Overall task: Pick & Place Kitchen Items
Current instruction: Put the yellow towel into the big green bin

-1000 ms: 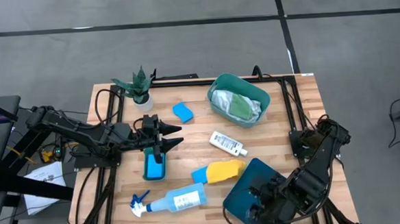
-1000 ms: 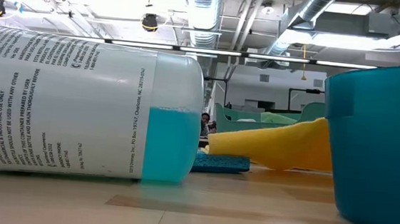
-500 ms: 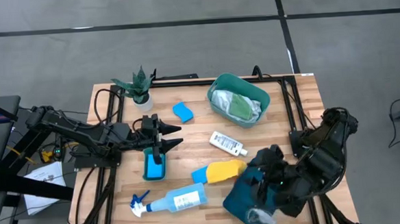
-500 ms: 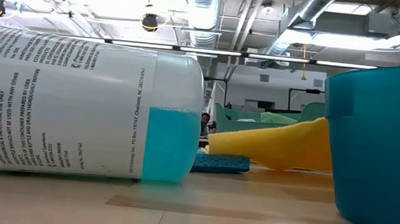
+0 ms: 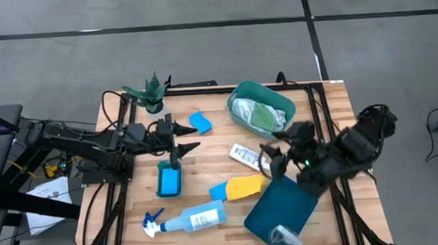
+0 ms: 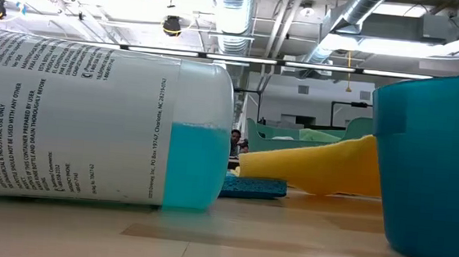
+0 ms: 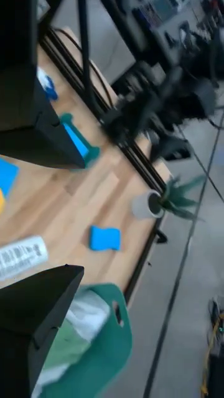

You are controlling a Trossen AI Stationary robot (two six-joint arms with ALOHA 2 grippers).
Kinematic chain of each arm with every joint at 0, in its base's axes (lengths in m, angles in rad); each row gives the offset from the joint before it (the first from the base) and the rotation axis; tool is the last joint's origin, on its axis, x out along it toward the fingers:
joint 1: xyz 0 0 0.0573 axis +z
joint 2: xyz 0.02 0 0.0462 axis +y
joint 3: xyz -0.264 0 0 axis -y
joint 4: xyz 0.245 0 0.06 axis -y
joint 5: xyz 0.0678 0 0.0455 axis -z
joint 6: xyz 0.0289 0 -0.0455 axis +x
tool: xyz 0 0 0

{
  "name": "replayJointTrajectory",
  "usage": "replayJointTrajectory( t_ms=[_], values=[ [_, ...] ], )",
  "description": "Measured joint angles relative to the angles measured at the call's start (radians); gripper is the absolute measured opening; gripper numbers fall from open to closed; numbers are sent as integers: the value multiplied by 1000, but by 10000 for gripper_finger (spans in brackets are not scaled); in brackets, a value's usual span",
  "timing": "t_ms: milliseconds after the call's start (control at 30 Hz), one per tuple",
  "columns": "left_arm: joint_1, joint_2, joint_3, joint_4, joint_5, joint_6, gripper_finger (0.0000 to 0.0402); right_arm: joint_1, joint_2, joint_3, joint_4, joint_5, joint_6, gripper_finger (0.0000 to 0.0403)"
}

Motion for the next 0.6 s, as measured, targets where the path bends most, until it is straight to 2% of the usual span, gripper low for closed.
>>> replayJointTrajectory(
  t_ms=[133,333,433,600],
  values=[
    [55,-20,1,-88,127,41,231,-71,-27,0,8,-18,-49,256],
    [126,-62,-1,-194,265,42,231,-153,-57,0,44,-29,-152,256],
    [150,-81,-1,-200,287,42,231,-186,-78,0,45,-38,-218,256],
    [168,-61,0,-104,286,8,231,-234,-112,0,45,-87,-338,256]
  ],
)
